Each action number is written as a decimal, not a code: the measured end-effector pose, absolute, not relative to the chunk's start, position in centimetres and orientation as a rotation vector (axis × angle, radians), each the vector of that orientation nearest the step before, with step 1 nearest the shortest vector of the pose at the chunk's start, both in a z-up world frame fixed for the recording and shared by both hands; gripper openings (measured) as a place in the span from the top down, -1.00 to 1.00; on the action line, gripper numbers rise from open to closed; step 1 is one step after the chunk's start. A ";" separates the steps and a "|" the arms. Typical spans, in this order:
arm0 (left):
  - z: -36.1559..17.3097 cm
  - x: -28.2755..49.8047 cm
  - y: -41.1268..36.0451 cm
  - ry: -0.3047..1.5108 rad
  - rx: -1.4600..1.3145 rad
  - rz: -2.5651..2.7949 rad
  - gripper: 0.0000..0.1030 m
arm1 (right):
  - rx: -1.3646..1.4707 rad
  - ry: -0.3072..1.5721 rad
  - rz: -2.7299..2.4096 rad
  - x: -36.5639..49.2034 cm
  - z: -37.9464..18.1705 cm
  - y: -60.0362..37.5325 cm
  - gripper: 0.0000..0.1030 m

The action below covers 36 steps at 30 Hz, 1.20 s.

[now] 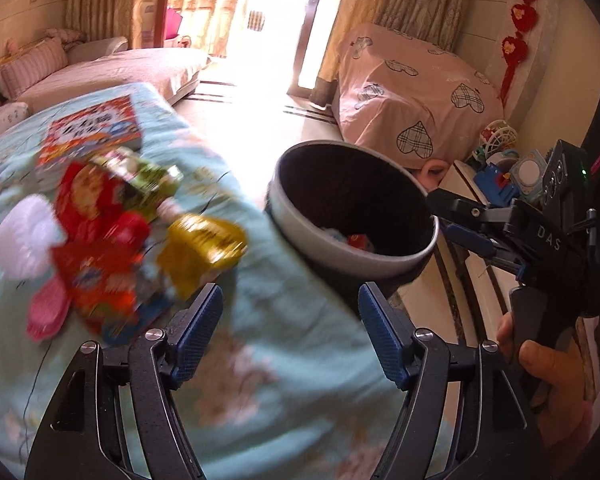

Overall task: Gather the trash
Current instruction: 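Move both open tools back toward the remaining wrappers on the bedspread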

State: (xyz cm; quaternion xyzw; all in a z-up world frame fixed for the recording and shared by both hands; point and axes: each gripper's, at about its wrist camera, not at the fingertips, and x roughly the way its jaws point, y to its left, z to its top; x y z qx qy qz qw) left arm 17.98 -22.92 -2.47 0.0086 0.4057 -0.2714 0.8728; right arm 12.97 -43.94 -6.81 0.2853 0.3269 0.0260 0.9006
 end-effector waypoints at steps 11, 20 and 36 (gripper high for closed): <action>-3.8 15.6 -12.4 0.865 -0.059 -0.411 -0.40 | 0.479 0.713 0.195 10.9 -7.4 -35.1 -0.90; -5.1 16.3 -8.0 0.888 -0.103 -0.336 -0.40 | 0.432 0.765 0.224 12.4 -8.1 -31.1 -0.90; -4.6 21.7 -11.0 0.882 -0.048 -0.481 -0.39 | 0.453 0.781 0.275 18.5 -8.3 -30.9 -0.62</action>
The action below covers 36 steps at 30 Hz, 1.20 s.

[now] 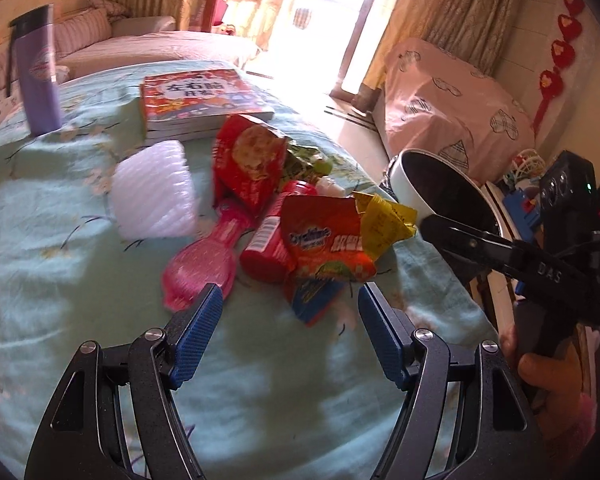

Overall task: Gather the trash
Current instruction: 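Move both open tools back toward the remaining wrappers on the bedspread, then grasp the red Ovaltine wrapper with the left tool while the right tool grasps the yellow snack bag, then carry both wrappers over the bin and open both tools to drop them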

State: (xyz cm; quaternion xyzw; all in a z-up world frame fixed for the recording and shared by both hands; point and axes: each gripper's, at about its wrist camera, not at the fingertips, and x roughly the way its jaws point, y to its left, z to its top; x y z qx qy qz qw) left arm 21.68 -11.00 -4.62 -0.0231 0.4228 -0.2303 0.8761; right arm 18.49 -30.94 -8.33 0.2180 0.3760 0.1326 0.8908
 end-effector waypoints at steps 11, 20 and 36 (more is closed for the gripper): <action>-6.0 23.5 -14.3 0.905 0.021 -0.534 0.75 | 0.460 0.814 0.328 20.7 -9.5 -31.0 0.30; -5.1 21.2 -13.4 0.862 0.004 -0.523 0.79 | 0.488 0.794 0.333 18.2 -8.8 -31.7 0.86; -3.1 17.8 -16.8 0.836 0.020 -0.598 0.79 | 0.488 0.717 0.284 13.1 -5.7 -34.8 0.93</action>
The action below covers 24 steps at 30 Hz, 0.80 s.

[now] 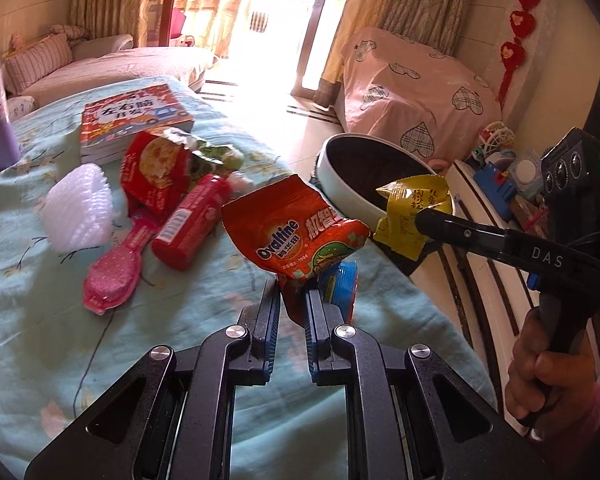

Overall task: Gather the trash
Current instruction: 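Carry both wrappers over the bin and open both tools to drop them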

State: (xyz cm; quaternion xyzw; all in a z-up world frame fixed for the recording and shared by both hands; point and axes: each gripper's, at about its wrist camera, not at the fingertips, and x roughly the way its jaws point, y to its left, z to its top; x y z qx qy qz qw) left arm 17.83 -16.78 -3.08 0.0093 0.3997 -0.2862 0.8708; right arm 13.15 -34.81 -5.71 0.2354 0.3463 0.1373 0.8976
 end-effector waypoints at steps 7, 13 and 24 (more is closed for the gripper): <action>-2.6 17.6 -19.3 0.834 0.042 -0.620 0.79 | 0.513 0.689 0.232 12.0 -5.3 -37.5 0.93; -2.4 17.5 -20.9 0.833 0.062 -0.627 0.79 | 0.540 0.673 0.200 11.5 -5.5 -39.4 0.93; -1.9 17.5 -23.3 0.826 0.099 -0.633 0.79 | 0.546 0.664 0.182 11.4 -5.6 -41.2 0.93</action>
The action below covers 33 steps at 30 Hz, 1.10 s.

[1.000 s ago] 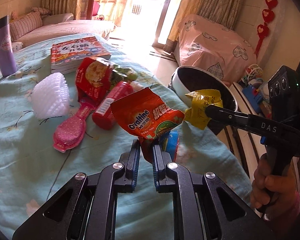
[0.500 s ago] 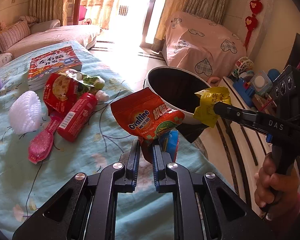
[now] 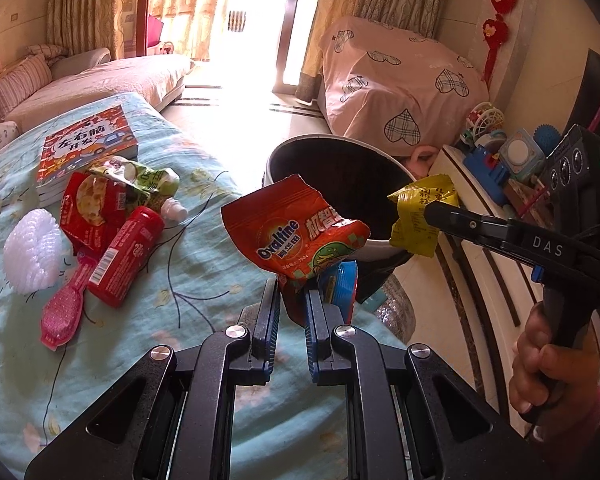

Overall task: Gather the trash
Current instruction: 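Carry both wrappers over the bin and open both tools to drop them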

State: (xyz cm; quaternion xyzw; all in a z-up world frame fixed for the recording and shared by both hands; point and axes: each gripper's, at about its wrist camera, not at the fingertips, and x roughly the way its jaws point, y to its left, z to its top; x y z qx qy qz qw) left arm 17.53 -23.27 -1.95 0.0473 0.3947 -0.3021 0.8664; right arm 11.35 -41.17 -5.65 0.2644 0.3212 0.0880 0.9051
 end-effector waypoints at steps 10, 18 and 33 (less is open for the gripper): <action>-1.8 18.5 -25.0 0.828 0.118 -0.637 0.79 | 0.535 0.670 0.166 12.4 -5.9 -42.3 0.94; -1.6 20.6 -26.9 0.833 0.122 -0.643 0.79 | 0.507 0.673 0.145 14.0 -6.0 -43.3 1.00; -2.7 24.3 -32.0 0.910 0.141 -0.671 0.58 | 0.514 0.705 0.071 14.9 -7.6 -45.1 0.92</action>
